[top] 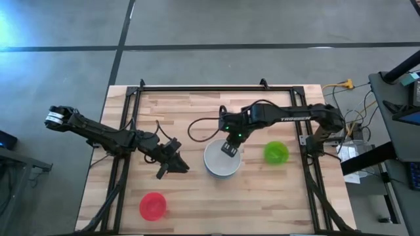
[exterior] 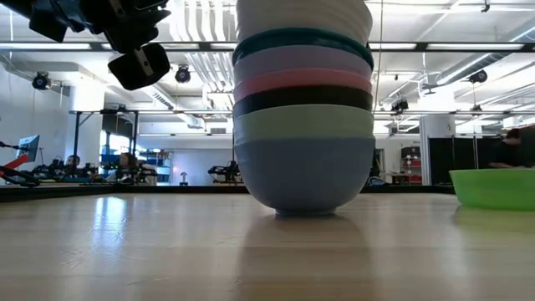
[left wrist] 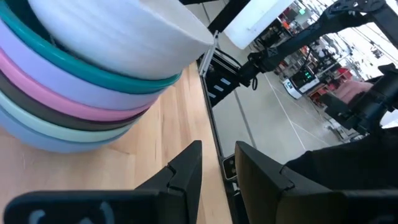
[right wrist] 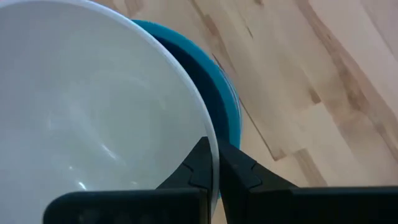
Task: Nest bowls inside each other
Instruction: Stack the white bowl on top of the light gray bowl
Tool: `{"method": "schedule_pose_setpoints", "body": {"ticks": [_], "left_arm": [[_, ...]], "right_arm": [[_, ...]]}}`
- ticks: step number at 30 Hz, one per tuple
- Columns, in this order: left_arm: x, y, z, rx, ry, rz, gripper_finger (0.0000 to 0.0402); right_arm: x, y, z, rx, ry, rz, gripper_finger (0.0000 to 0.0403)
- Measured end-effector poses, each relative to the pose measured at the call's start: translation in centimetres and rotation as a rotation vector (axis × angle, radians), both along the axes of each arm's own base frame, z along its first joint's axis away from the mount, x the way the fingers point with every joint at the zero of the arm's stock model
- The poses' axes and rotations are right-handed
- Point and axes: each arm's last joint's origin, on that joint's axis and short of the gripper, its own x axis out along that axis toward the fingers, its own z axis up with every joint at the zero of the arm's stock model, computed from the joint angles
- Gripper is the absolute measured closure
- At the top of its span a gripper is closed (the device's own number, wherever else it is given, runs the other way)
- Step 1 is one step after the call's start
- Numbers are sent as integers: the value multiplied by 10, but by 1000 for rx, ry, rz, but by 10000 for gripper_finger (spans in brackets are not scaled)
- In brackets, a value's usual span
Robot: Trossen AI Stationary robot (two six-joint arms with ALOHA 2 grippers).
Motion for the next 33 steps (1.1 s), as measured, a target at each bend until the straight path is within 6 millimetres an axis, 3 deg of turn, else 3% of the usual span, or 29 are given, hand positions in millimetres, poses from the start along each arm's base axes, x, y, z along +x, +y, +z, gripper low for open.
{"method": "schedule_pose_setpoints", "body": {"ticks": [12,18,27,33], "left_arm": [[0,0,1,-1,-6,0,320],[0,0,2,-5,-23,-1,320],[0,0,2,-4,-22,-1,320],[1,0,3,-7,-32,-2,320]], "right_arm": [[11,0,-10,-10,92,23,394],[14,0,-6,-16,143,47,373],[15,0,33,-33,3,46,298],[16,-1,51,-72,-65,62,284]]}}
